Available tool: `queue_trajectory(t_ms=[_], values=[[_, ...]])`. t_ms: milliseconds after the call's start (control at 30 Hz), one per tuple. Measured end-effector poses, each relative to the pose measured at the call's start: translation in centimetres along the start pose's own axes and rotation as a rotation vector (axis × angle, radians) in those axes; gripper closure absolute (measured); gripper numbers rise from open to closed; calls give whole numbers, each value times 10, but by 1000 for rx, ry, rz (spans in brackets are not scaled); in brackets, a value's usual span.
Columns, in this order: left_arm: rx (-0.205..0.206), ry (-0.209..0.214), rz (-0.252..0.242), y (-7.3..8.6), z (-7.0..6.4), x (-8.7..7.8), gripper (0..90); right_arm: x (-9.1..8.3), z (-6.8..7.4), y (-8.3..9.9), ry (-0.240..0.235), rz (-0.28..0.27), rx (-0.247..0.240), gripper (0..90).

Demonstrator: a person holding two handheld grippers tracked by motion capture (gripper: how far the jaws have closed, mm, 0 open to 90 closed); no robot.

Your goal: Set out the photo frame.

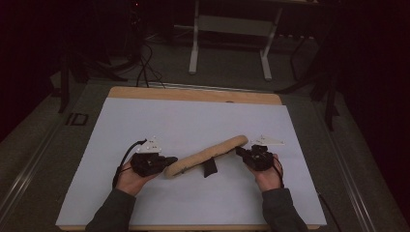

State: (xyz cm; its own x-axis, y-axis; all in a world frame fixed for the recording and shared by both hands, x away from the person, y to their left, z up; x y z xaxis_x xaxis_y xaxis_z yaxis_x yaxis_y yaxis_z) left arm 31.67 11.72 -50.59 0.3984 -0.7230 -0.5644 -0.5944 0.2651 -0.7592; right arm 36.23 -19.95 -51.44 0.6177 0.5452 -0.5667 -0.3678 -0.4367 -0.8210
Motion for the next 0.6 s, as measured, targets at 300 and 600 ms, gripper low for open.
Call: queue_trajectory(t_ms=[300,600], values=[[14,13,16,1,-4,5,900,5,7,-4,-20,-3,-14,900],[19,20,21,1,-6,8,900,10,14,-6,-35,-6,-17,900]])
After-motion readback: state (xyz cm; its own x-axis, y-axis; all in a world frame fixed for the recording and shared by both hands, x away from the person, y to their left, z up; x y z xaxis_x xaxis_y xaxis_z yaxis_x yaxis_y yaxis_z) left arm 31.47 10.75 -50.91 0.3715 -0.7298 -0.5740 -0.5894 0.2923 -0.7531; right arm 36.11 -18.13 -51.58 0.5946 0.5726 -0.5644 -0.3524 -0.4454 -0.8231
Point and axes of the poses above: each handheld gripper's, and its own axes: x roughly forward along the jaws, y roughly out of its underside, z roughly to its left, the point moved 4 cm from there along x, roughly forward along the jaws, and after that the axes turned 14 degrees about -x, right-handed, at the moved point
